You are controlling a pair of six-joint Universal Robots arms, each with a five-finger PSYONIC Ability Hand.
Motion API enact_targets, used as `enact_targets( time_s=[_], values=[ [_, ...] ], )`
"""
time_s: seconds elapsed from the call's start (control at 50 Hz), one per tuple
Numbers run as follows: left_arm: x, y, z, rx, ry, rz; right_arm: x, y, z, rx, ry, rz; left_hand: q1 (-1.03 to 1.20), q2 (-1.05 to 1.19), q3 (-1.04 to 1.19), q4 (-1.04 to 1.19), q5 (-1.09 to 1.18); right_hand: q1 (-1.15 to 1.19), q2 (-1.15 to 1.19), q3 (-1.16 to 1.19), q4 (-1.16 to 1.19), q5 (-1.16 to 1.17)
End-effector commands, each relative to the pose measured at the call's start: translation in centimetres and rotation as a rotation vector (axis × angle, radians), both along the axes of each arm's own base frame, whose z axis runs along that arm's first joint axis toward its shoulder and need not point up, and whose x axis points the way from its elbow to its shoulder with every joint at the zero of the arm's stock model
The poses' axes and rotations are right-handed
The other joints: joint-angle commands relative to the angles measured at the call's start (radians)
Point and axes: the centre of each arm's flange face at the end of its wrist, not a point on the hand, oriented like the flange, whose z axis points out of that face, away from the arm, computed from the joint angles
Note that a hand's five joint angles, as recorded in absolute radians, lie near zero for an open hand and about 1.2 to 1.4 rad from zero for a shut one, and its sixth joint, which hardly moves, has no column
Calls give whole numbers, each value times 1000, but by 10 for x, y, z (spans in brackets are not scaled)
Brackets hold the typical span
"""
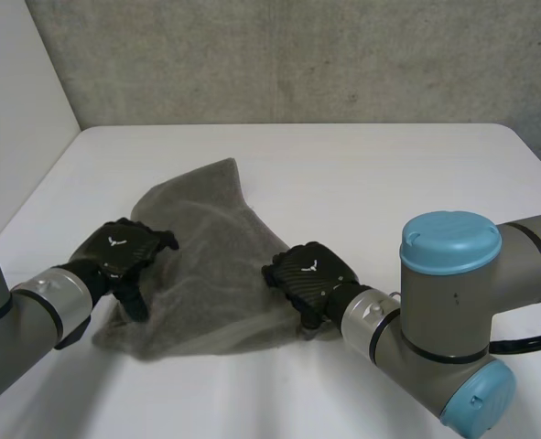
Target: Fold the towel.
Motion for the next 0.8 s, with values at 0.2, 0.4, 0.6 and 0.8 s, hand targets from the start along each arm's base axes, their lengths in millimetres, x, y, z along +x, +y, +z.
enact_targets(
  time_s=[0.2, 0.4, 0.6, 0.8],
  values=[
    [8, -7, -8, 28, -5, 31, 7, 16, -29, 52, 36, 49, 383, 50, 381, 567, 380, -34, -63, -54, -56, -13],
    [7, -8, -25, 83, -16, 31, 12, 10, -39, 30, 25, 38, 353, 20, 351, 537, 350, 150, 121, 131, 129, 171],
    [6, -8, -22, 73, -13, 25, 12, 0, -33, -3, 7, 13, 353, 20, 351, 537, 350, 907, 878, 888, 886, 928],
    [1, -5, -4, 15, 4, 10, -1, -17, -4, -59, -18, -42, 348, 15, 345, 531, 344, 907, 878, 888, 886, 928]
  ],
)
